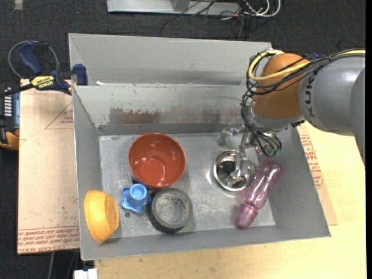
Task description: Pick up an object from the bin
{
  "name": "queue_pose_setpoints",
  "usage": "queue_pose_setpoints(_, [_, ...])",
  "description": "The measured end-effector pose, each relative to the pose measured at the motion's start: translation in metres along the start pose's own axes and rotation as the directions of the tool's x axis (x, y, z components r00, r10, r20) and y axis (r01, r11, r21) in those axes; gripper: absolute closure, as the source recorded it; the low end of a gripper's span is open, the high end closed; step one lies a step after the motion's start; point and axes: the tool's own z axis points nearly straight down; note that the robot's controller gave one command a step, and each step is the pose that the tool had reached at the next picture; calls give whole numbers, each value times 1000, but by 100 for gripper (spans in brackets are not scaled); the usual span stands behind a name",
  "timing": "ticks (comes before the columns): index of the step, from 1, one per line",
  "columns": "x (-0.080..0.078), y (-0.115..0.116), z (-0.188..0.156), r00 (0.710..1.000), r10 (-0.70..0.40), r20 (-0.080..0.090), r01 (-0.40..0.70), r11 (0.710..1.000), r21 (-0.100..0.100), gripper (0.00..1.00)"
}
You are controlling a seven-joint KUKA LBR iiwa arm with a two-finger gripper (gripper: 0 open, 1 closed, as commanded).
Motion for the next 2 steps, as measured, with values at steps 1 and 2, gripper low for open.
queue_pose_setpoints(1, [21,16,0,998,64,4,-64,998,-3,0])
queue_pose_setpoints(2, [78,74,-1,978,-206,6,206,978,0,100])
